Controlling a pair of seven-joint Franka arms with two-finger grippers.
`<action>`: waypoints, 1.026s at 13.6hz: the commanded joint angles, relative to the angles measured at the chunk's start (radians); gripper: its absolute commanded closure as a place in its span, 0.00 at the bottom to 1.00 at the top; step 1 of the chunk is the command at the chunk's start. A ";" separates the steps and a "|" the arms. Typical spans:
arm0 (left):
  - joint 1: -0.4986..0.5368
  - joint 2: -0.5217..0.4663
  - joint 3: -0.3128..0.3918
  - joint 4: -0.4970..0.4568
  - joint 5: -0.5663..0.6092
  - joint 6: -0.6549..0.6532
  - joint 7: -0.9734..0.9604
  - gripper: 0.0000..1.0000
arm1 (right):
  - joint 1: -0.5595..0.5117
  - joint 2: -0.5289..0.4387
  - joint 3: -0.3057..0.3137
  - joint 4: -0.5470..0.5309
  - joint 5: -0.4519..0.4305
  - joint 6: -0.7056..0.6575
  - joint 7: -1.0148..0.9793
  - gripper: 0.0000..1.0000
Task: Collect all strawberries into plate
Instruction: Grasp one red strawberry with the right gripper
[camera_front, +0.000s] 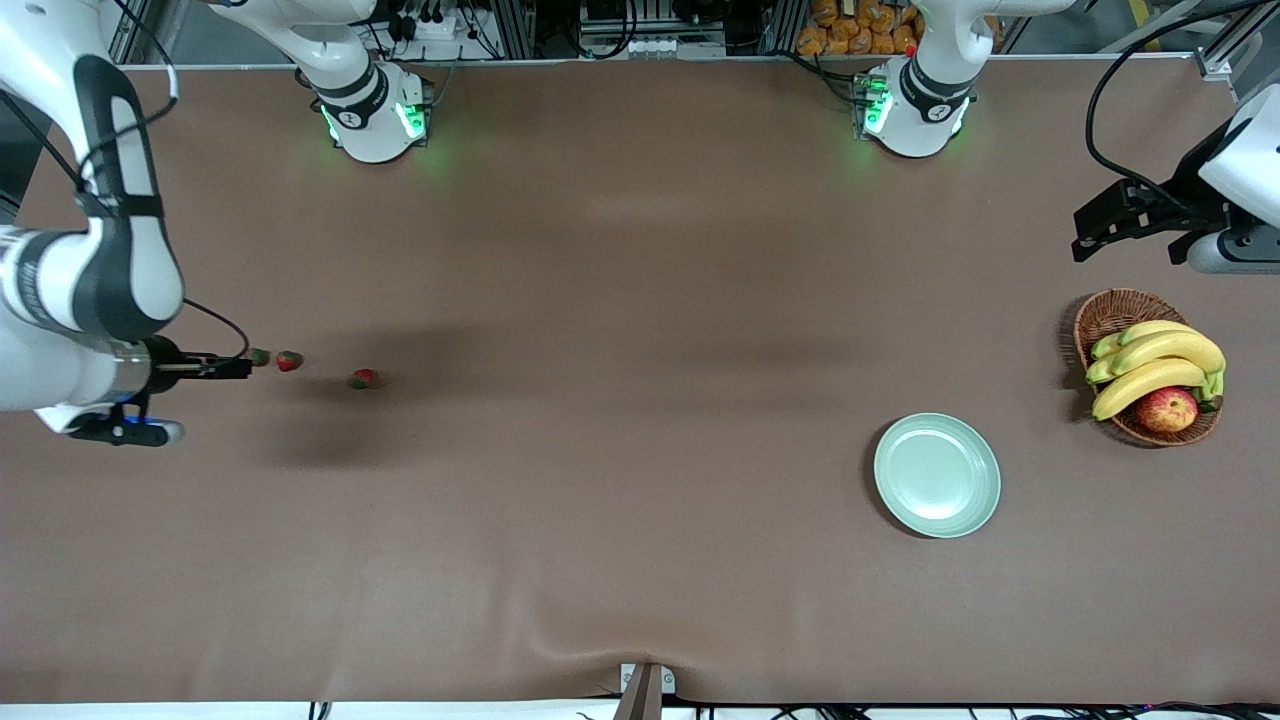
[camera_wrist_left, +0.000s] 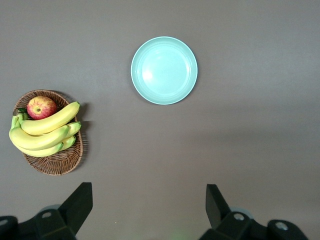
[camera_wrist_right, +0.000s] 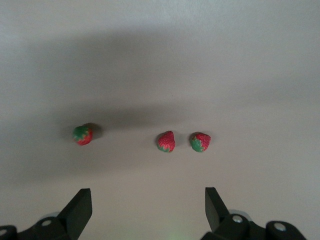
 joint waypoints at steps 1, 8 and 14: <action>0.005 -0.006 0.000 0.003 -0.015 -0.008 0.003 0.00 | -0.028 0.012 0.013 -0.089 -0.004 0.092 -0.012 0.00; 0.005 -0.006 0.000 0.003 -0.015 -0.008 0.003 0.00 | -0.037 0.112 0.013 -0.127 -0.004 0.144 -0.014 0.00; 0.003 -0.006 0.000 0.003 -0.016 -0.008 0.003 0.00 | -0.034 0.159 0.014 -0.130 -0.004 0.155 -0.014 0.00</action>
